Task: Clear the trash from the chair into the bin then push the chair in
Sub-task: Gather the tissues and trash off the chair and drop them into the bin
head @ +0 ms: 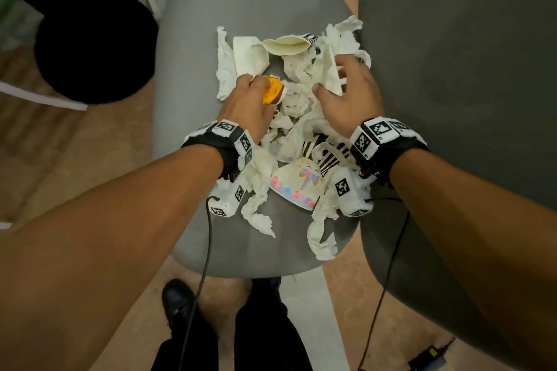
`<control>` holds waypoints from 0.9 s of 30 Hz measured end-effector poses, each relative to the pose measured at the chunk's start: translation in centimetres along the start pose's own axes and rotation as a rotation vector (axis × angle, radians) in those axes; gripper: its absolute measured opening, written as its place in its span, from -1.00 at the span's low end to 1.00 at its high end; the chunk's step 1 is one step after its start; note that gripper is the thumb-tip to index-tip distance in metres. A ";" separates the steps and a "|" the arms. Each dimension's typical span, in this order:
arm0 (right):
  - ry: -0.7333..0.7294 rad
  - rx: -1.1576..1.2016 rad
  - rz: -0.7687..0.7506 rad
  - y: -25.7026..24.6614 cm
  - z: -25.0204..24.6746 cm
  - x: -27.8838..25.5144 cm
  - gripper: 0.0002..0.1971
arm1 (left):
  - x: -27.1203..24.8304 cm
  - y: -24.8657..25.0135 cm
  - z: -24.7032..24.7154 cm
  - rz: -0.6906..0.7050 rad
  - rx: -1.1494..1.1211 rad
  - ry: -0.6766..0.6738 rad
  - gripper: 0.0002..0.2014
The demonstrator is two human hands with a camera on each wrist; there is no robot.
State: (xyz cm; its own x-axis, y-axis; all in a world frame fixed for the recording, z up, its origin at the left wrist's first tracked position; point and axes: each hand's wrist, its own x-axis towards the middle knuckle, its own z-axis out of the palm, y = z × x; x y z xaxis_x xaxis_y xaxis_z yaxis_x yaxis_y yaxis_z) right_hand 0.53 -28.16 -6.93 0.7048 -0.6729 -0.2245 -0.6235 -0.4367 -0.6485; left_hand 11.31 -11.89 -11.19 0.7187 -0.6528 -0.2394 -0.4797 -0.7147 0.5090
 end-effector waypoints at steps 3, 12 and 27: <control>0.083 0.071 -0.067 -2.0 0.4 -1.0 -0.49 | -1.6 -1.1 -1.0 -0.009 -0.081 0.050 -0.61; -0.037 0.143 -0.161 -10.8 8.3 -7.3 -0.64 | -9.8 -8.8 -4.2 -0.151 -0.328 0.256 -0.68; -0.759 -0.315 -0.133 -13.6 38.7 -21.2 -0.57 | -29.6 -33.7 1.3 -0.692 -0.458 0.275 -0.72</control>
State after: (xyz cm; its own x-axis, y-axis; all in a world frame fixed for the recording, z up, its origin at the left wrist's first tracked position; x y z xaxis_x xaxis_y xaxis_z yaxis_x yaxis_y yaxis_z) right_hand 7.12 15.13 -21.50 0.7453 -0.0675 -0.6633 -0.5052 -0.7064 -0.4958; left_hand 5.58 31.17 -22.29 0.8979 0.0160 -0.4400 0.3163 -0.7185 0.6195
